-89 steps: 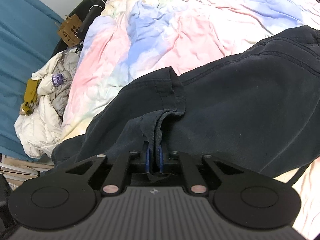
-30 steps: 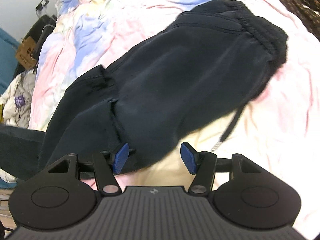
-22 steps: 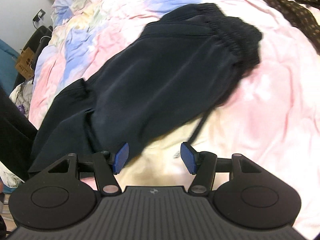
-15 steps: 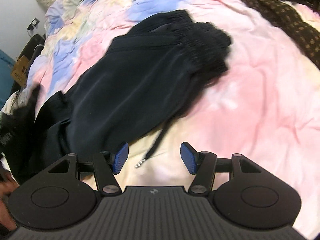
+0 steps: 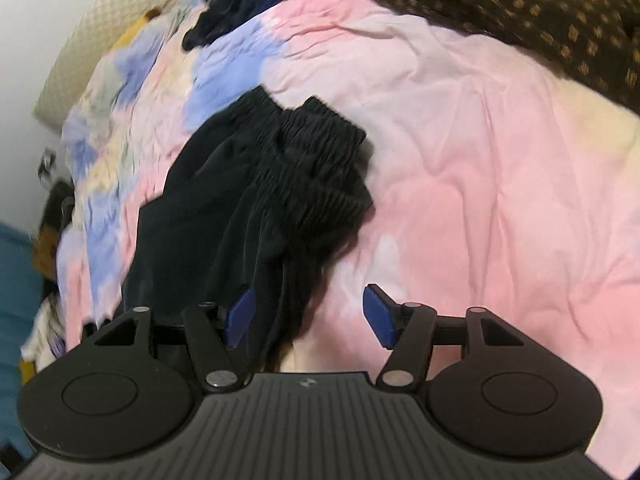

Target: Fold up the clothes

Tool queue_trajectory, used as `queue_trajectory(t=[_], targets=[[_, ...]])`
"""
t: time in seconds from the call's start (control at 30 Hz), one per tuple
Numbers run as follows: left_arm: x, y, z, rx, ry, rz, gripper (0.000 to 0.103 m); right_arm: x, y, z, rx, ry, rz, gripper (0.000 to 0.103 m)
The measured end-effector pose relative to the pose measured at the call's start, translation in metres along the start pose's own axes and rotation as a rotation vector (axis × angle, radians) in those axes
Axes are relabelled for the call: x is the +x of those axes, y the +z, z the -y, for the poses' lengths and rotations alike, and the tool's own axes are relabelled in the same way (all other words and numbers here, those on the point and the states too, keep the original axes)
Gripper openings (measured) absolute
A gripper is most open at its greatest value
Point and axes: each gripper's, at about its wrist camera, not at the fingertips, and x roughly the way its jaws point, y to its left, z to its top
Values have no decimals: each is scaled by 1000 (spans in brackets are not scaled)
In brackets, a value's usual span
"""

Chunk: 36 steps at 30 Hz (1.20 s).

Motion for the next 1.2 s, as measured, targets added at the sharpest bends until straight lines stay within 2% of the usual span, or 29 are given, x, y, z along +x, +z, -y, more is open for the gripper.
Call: queue_trajectory(t=[0.07,0.17,0.2,0.37,0.57,0.63,0.67,0.8,0.9,1.03,1.2], targets=[[-16,-1,4,21,9,-1,52,6,7,4,34,11,19,74],[-32,-7,11,52,6,6,65,17,18,8,81,25,46,86],[-33,-10,13,63,2,10,65,21,21,10,97,32,50,90],[-22,-18,27,120,-10,-28,69,46,35,12,125,58,34,90],[-1,-15,28,148,-75,-138,73,79,50,11,157,53,-1,92],[-3,-14,24,137,-92,-149,73,83,52,8,149,34,-1,81],[-5,-13,22,132,-99,-153,73,84,52,6,141,19,0,62],[-19,-7,11,78,-131,-155,73,77,51,-7,82,-22,10,35],[-32,-4,0,24,-154,-148,73,62,50,-26,27,-20,37,26],[-52,-2,-19,-41,-188,-129,73,32,43,-59,-52,12,102,22],[-74,-4,-45,-74,-232,-100,74,-6,25,-107,-156,35,184,20]])
